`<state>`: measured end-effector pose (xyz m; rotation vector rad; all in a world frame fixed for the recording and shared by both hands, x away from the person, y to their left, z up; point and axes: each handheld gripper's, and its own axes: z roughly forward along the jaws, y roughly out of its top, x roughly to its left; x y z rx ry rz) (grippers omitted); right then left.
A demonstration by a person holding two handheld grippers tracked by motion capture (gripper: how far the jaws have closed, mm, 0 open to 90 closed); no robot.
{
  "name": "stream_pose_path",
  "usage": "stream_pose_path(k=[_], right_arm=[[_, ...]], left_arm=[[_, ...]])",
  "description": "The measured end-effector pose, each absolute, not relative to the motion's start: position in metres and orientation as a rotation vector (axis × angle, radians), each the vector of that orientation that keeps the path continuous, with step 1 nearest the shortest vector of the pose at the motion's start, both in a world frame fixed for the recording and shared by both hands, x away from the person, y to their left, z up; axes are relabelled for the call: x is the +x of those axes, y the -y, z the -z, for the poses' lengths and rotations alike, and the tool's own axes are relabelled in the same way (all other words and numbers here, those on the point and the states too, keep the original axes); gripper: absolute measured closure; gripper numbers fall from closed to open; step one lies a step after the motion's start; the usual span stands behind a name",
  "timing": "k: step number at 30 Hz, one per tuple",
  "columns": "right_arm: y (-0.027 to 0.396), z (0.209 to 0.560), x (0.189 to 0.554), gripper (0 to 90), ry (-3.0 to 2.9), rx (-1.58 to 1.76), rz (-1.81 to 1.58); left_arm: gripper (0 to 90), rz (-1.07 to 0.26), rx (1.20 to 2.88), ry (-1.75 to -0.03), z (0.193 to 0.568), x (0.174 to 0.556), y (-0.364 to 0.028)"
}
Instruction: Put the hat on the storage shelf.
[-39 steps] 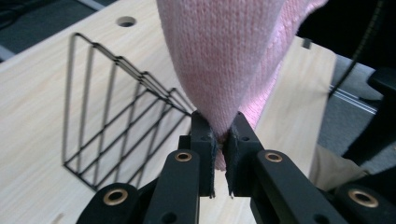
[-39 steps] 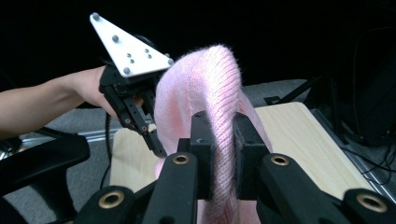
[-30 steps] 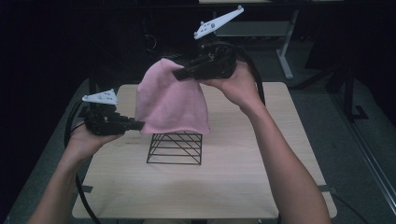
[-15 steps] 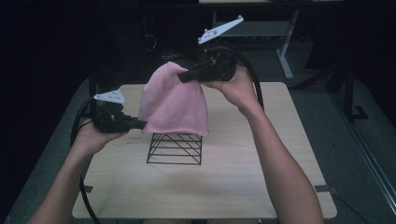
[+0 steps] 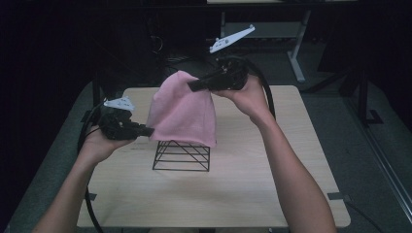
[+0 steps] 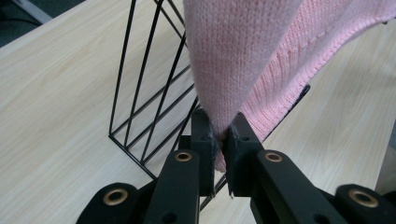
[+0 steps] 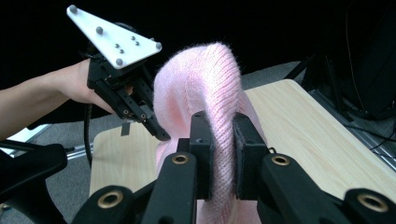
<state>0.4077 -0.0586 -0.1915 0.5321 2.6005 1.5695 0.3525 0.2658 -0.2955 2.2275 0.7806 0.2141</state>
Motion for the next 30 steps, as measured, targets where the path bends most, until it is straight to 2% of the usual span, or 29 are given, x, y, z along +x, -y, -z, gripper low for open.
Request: stream_pose_path(k=[30], right_arm=[[0.041,0.223,0.396,78.9,-2.688,0.525,-1.591]], left_arm=[[83.3,-0.214,2.262,-0.805,0.329,0.34,-0.274]])
